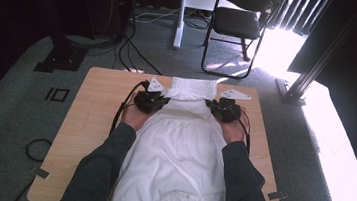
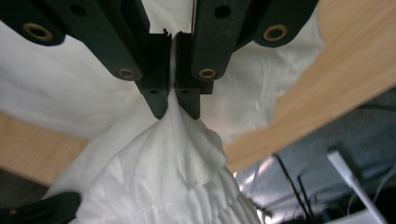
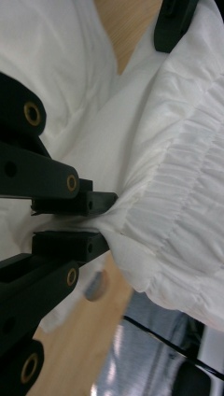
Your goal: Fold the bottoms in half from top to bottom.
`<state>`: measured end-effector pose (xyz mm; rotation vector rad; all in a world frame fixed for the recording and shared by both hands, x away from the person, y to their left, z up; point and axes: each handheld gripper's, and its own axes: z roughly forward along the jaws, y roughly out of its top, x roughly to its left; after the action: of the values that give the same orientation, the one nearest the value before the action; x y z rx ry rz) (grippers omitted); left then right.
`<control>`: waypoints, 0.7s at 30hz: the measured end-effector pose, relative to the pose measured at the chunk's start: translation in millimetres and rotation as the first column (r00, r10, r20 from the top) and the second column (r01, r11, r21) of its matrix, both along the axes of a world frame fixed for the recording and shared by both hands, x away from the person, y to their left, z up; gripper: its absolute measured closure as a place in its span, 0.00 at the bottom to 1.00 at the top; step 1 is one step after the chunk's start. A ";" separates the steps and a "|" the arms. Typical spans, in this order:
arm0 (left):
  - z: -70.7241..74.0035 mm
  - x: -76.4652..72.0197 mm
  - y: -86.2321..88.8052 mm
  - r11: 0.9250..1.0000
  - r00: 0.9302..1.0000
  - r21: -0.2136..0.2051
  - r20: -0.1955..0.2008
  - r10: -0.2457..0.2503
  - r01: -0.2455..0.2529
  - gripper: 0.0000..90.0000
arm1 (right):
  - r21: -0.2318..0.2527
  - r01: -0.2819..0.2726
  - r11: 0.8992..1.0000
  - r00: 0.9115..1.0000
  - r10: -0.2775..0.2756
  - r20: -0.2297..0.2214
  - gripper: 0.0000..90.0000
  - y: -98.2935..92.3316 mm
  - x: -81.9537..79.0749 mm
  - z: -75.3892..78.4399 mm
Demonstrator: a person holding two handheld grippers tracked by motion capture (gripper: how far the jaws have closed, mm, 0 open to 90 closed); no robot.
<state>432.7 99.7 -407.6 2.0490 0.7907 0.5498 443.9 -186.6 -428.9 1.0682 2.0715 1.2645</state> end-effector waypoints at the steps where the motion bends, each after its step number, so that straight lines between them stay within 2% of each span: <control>1: 12.1 -17.5 3.7 0.999 0.999 -0.028 0.033 -0.030 0.031 0.98 | 0.009 -0.022 1.000 0.999 0.021 0.042 0.92 -3.1 -11.5 14.4; 2: 12.1 -17.5 3.7 0.999 0.999 -0.028 0.033 -0.030 0.031 0.98 | 0.009 -0.022 1.000 0.999 0.021 0.042 0.92 -3.1 -11.5 14.4; 3: 16.4 -30.3 7.0 0.998 0.998 -0.046 0.037 -0.051 0.052 0.98 | 0.020 -0.045 0.999 0.997 0.044 0.068 0.92 -6.0 -24.2 23.7; 4: 16.4 -30.3 7.0 0.998 0.998 -0.046 0.037 -0.051 0.052 0.98 | 0.020 -0.045 0.999 0.997 0.044 0.068 0.92 -6.0 -24.2 23.7; 5: 16.4 -46.6 10.2 0.995 0.996 -0.058 0.035 -0.078 0.080 0.98 | 0.015 -0.071 0.997 0.994 0.069 0.083 0.92 -7.9 -36.9 27.5; 6: 16.4 -46.6 10.2 0.995 0.996 -0.058 0.035 -0.078 0.080 0.98 | 0.015 -0.071 0.997 0.994 0.069 0.083 0.92 -7.9 -36.9 27.5; 7: 13.0 -59.5 11.7 0.993 0.995 -0.068 0.025 -0.096 0.098 0.98 | -0.001 -0.090 0.996 0.992 0.089 0.089 0.92 -9.0 -50.6 27.6; 8: 13.0 -59.5 11.7 0.993 0.995 -0.068 0.025 -0.096 0.098 0.98 | -0.001 -0.090 0.996 0.992 0.089 0.089 0.92 -9.0 -50.6 27.6; 9: 3.4 -75.8 12.9 0.991 0.994 -0.069 -0.001 -0.114 0.113 0.98 | -0.002 -0.111 0.994 0.990 0.111 0.086 0.92 -10.8 -65.0 23.8; 10: 3.4 -75.8 12.9 0.991 0.994 -0.069 -0.001 -0.114 0.113 0.98 | -0.002 -0.111 0.994 0.990 0.111 0.086 0.92 -10.8 -65.0 23.8; 11: -8.0 -87.6 14.0 0.990 0.992 -0.072 -0.028 -0.124 0.122 0.98 | -0.014 -0.137 0.991 0.988 0.137 0.065 0.92 -12.1 -80.6 13.3; 12: -8.0 -87.6 14.0 0.990 0.992 -0.072 -0.028 -0.124 0.122 0.98 | -0.014 -0.137 0.991 0.988 0.137 0.065 0.92 -12.1 -80.6 13.3; 13: -26.7 -99.4 12.5 0.991 0.988 -0.051 -0.079 -0.131 0.128 0.98 | -0.016 -0.152 0.988 0.988 0.152 0.035 0.92 -12.4 -92.2 0.7; 14: -26.7 -99.4 12.5 0.991 0.988 -0.051 -0.079 -0.131 0.128 0.98 | -0.016 -0.152 0.988 0.988 0.152 0.035 0.92 -12.4 -92.2 0.7; 15: -54.2 -112.1 8.8 0.990 0.980 -0.003 -0.143 -0.141 0.142 0.97 | -0.032 -0.167 0.985 0.986 0.167 -0.006 0.92 -12.4 -104.6 -18.8; 16: -54.2 -112.1 8.8 0.990 0.980 -0.003 -0.143 -0.141 0.142 0.97 | -0.032 -0.167 0.985 0.986 0.167 -0.006 0.92 -12.4 -104.6 -18.8; 17: -77.6 -118.9 6.9 0.989 0.970 0.040 -0.204 -0.130 0.141 0.97 | -0.045 -0.186 0.982 0.981 0.182 -0.073 0.91 -10.7 -115.2 -44.6; 18: -77.6 -118.9 6.9 0.989 0.970 0.040 -0.204 -0.130 0.141 0.97 | -0.045 -0.186 0.982 0.981 0.182 -0.073 0.91 -10.7 -115.2 -44.6; 19: -96.1 -121.6 7.2 0.989 0.960 0.060 -0.253 -0.116 0.136 0.97 | -0.055 -0.191 0.980 0.978 0.185 -0.099 0.91 -9.7 -118.3 -55.2; 20: -105.1 -122.1 7.5 0.990 0.954 0.059 -0.280 -0.105 0.126 0.96 | -0.059 -0.201 0.978 0.968 0.189 -0.166 0.91 -7.5 -122.4 -77.4; 21: -122.4 -122.4 9.0 0.989 0.942 0.071 -0.322 -0.098 0.127 0.96 | -0.076 -0.206 0.976 0.954 0.183 -0.236 0.91 -4.6 -124.6 -101.8</control>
<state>310.3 108.8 -529.9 2.2856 0.8387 0.1946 319.3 -191.2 -530.6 1.0249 2.4390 1.1588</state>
